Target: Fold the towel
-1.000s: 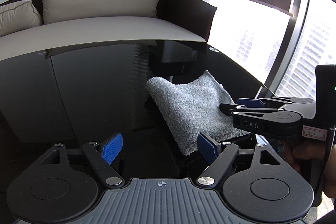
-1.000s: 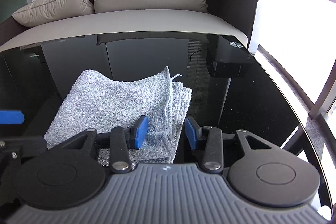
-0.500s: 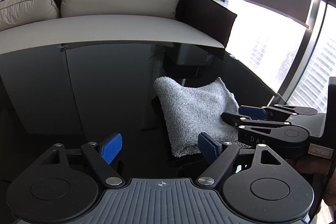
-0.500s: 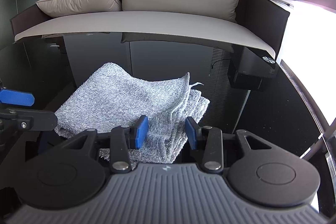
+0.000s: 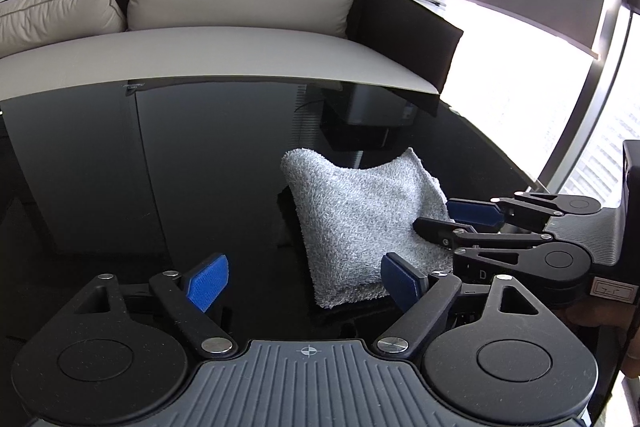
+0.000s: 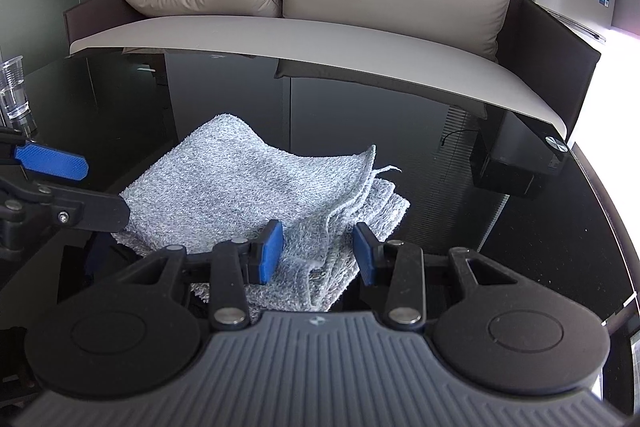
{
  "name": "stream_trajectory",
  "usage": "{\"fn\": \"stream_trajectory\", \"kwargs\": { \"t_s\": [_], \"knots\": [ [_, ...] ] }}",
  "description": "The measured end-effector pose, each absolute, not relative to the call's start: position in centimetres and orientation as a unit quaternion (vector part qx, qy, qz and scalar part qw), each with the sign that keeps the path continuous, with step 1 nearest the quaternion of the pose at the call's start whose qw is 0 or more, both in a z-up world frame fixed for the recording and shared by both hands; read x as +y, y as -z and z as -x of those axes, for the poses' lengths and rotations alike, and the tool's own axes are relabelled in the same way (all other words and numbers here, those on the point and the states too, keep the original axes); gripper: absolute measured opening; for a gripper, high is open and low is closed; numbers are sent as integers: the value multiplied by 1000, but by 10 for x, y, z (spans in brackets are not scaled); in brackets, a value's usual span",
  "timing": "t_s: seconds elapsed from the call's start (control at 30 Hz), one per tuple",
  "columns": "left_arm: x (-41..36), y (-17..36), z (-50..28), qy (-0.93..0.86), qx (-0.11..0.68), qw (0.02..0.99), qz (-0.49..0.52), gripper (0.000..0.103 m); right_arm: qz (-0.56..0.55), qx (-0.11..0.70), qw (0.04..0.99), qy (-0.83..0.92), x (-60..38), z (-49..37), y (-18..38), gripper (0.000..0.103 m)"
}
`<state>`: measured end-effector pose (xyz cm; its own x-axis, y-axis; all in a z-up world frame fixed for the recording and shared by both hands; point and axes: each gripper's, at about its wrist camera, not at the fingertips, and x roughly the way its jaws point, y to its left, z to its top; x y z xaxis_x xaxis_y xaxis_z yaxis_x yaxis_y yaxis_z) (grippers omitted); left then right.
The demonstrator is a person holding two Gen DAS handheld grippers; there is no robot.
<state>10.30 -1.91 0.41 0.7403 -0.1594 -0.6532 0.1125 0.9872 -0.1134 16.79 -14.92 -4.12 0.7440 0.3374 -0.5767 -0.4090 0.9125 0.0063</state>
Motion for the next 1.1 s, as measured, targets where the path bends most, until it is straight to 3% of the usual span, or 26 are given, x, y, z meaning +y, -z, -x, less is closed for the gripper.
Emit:
{"fn": "stream_trajectory", "kwargs": {
  "t_s": [0.47, 0.63, 0.83, 0.93, 1.1],
  "knots": [
    [-6, 2, -112, 56, 358, 931, 42, 90, 37, 299, 935, -186, -156, -162, 40, 51],
    [-4, 4, -112, 48, 356, 932, 42, 96, 28, 298, 938, -177, -160, -161, 40, 70],
    [-2, 4, -112, 44, 356, 932, 45, 101, 13, 295, 941, -168, -165, -160, 38, 83],
    [-1, 4, -112, 34, 351, 935, 44, 102, 10, 283, 946, -155, -166, -158, 36, 97],
    [2, 3, -112, 32, 351, 934, 56, 102, -9, 285, 948, -142, -171, -158, 34, 99]
  ]
}}
